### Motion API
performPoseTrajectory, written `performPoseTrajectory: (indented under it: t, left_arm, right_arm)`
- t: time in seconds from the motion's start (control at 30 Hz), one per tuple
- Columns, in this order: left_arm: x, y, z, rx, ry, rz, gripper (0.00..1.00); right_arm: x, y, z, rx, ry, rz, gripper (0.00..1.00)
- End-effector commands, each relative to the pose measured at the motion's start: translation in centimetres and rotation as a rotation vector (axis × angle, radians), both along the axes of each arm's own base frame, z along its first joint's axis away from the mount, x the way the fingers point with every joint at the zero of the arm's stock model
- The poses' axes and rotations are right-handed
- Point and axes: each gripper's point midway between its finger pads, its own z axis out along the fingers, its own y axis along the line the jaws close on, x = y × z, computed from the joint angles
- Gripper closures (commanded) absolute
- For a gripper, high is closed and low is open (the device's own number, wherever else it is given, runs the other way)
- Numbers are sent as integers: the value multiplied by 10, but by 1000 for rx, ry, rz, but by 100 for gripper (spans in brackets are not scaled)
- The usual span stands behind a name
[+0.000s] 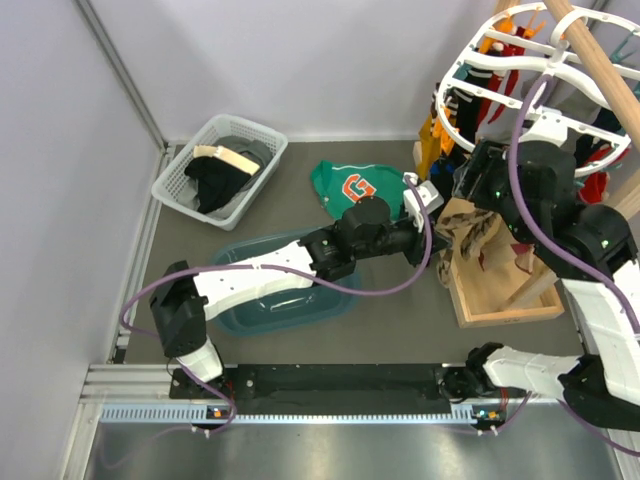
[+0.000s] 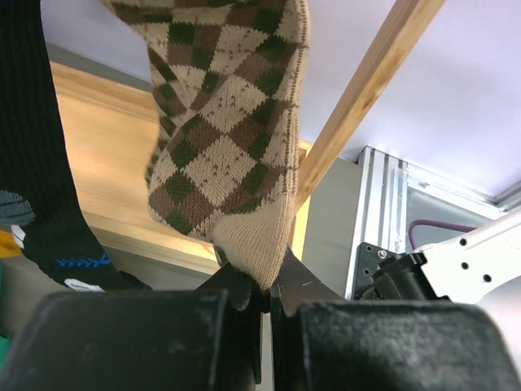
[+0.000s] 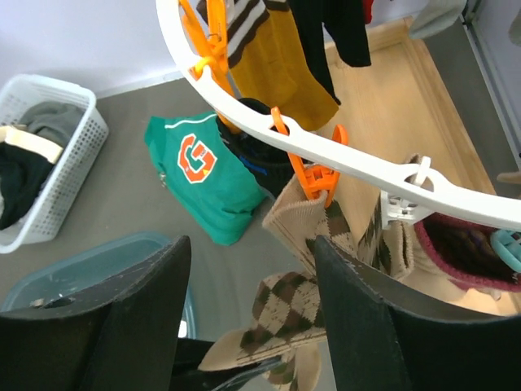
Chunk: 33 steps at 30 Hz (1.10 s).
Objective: Remove the socks clipped to the hanger
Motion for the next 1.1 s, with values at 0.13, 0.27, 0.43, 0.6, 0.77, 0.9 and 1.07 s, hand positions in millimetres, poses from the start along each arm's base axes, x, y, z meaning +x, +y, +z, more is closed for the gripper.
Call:
performPoseTrajectory:
  t: [0.13,0.27,0.43,0.6,0.77,0.9,1.07]
  left_arm:
    - [-27,20,39,-84,-27,-73,100]
    - [-29,29,44,-87,-41,-61,100]
    - [-35,35,50,-98,-26,-72,100]
    - [-41,39,56,-118,-16,-95,100]
    - [-46,41,60,-123,-11,-115,100]
    - [-50,43,61,-124,-3,-129,100]
    - [-55,51,67,-141,4,-132,100]
  right_arm:
    - [-1,3,7,35,-90,43,32]
    - [-3,-1,10,47,-117,30,29]
    - [-2,-2,15,67,-144,21,26]
    - [3,3,10,96,-170,26,21]
    - [10,3,7,109,-185,-7,18]
    - [13,0,9,97,-200,-26,15]
    - [20,0,6,94,-183,-39,12]
